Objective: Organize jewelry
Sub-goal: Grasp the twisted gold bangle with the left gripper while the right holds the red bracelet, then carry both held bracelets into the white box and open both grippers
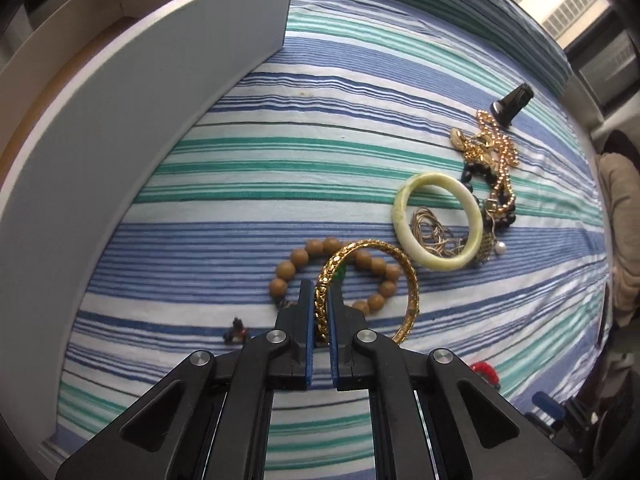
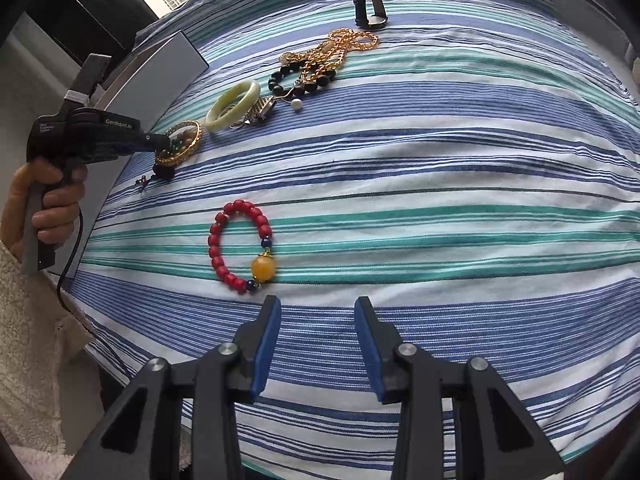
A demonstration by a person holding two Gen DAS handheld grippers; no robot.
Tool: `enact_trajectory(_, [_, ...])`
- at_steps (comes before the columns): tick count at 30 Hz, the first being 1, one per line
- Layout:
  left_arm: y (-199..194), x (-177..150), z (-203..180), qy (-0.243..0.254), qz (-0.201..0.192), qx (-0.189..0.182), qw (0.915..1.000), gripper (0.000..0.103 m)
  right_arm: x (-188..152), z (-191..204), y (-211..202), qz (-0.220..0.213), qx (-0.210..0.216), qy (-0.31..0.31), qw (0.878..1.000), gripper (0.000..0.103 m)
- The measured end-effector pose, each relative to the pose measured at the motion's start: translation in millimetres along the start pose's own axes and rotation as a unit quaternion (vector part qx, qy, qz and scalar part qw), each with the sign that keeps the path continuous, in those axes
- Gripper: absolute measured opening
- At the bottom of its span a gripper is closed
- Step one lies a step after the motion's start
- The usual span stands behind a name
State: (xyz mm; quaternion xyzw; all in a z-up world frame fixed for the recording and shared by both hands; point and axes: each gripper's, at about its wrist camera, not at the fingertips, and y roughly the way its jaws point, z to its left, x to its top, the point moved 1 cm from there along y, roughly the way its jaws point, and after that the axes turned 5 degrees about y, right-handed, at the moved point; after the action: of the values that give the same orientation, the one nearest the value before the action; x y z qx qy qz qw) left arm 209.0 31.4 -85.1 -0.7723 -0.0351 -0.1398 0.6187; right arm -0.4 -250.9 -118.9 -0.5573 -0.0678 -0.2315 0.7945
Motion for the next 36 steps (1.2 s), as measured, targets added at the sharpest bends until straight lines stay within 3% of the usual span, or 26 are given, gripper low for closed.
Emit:
enact_trajectory(4, [-31.2, -37.7, 15.5, -0.012, -0.010, -0.029, 0.9994, 0.004, 1.0, -1.6, -1.2, -0.002, -0.001, 0.002, 1.000, 0.039])
enact_trajectory(9, [-28.6, -90.7, 34.9, -0.032, 0.005, -0.009, 0.9994, 0.004, 8.5, 8.3, 11.4, 0.012, 0.001, -0.011, 1.000, 0.039])
enact_trajectory(14, [-18.7, -117.3, 50.9, -0.054, 0.007, 0.009, 0.9984, 0.004, 24.7, 24.6, 30.7, 0.041, 0.004, -0.020, 0.999, 0.039])
enact_trajectory(21, [-10.9, -126.5, 44.1, -0.032, -0.007, 0.035, 0.9988, 0.004, 24.6, 57.7, 48.3, 0.053, -0.031, -0.079, 0.995, 0.041])
enact_trajectory(22, [-10.9, -127.2, 43.8, -0.030, -0.009, 0.037, 0.9988, 0.004, 22.7, 62.1, 48.7, 0.048, -0.047, -0.093, 0.993, 0.039])
enact_trajectory(24, [-12.4, -128.3, 45.7, -0.032, -0.010, 0.034, 0.9988, 0.004, 20.8, 66.1, 50.1, 0.048, -0.057, -0.108, 0.991, 0.018])
enact_trajectory(30, [-52.6, -118.3, 48.9, -0.046, -0.042, -0.018, 0.9979, 0.004, 31.4, 74.9, 18.6, 0.038, -0.009, -0.108, 0.993, 0.017])
enact_trajectory(36, [-142.4, -95.4, 89.3, -0.078, -0.116, -0.017, 0.9901, 0.004, 69.8, 143.4, -47.1, -0.021, 0.052, -0.165, 0.985, 0.017])
